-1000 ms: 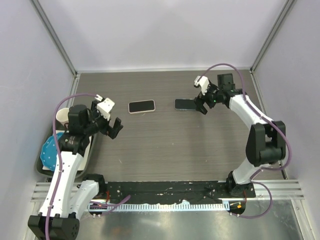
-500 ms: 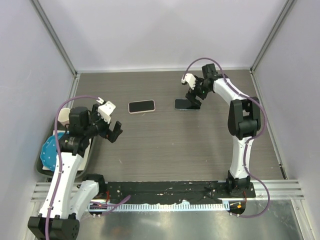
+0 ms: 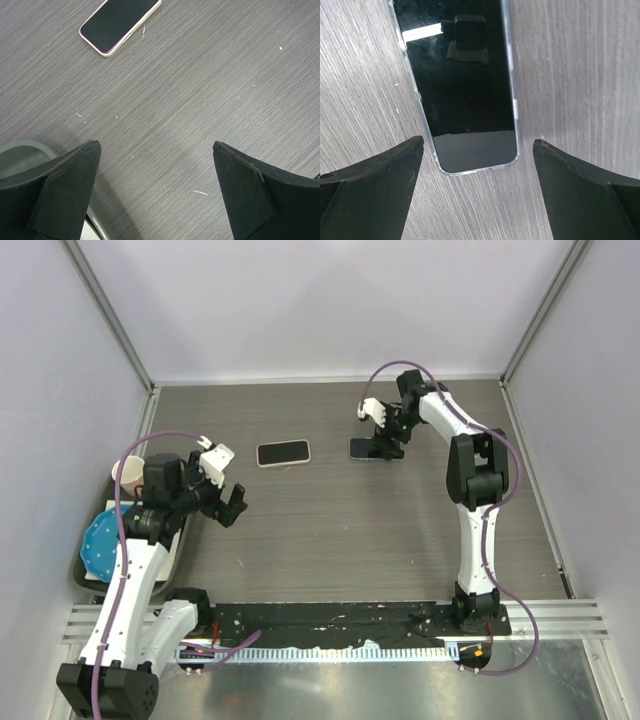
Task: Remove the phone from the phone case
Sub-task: Pick up the phone at the center of the board.
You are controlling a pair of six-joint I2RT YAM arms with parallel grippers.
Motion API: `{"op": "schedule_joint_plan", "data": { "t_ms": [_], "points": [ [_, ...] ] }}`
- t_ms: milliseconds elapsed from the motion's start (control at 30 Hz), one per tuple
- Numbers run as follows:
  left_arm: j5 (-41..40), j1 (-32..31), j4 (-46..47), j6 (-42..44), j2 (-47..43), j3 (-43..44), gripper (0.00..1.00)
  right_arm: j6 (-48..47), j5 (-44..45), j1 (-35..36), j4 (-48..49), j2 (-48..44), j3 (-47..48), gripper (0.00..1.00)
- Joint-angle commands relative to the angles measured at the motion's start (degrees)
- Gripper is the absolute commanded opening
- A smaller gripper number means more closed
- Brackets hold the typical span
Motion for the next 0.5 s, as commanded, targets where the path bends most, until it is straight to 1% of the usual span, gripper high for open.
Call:
{"op": "schedule_joint_plan", "data": {
  "t_ms": [0,467],
  "points": [
    [1.65,-0.05,0.69,-0.29,0.15,-0.28,1.00,-1.64,-0.73,0.80,-2.17,1.02,1.90,0.96],
    [1.83,-0.05,1.04,-0.47,0.42,-0.64,1.00,-1.20,0.50,1.67,-0.85,2.86,1.81,0.97]
  ]
}}
